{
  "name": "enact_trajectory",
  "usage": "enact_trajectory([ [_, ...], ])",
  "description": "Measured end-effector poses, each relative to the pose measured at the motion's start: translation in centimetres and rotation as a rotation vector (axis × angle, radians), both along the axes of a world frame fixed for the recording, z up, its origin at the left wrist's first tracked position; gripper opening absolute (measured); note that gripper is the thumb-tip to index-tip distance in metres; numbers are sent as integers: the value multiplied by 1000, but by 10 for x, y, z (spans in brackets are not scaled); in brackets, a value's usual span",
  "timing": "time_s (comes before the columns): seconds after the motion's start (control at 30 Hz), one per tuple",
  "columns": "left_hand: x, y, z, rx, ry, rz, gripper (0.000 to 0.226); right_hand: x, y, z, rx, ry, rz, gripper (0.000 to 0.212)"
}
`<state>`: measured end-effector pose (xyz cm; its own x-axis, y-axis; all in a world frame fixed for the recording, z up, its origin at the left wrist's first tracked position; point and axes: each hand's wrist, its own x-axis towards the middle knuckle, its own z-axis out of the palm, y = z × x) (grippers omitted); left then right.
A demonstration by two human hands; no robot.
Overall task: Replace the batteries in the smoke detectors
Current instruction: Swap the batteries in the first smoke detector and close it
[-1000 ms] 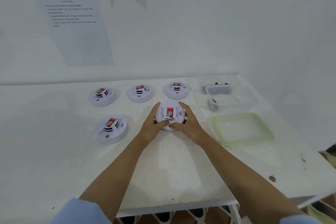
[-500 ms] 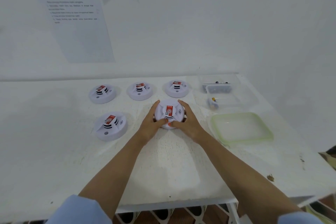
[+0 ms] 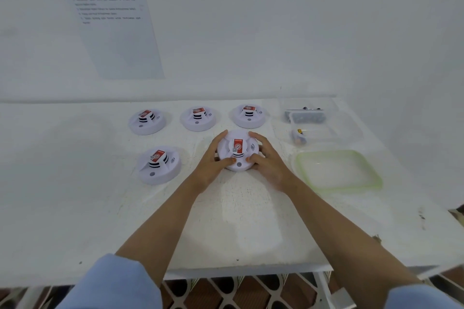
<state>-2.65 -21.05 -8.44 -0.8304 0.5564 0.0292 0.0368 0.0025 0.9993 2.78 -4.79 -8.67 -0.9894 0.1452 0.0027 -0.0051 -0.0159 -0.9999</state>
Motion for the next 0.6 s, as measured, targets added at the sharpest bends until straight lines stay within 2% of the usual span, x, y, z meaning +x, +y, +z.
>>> enact_trajectory([
  [0.27, 1, -4, 1, -6, 12, 7, 58, 4, -4, 5, -69, 13, 7, 56],
  [0.6, 1, -3, -2, -3, 12, 22, 58, 4, -6, 5, -42, 24, -1, 55],
])
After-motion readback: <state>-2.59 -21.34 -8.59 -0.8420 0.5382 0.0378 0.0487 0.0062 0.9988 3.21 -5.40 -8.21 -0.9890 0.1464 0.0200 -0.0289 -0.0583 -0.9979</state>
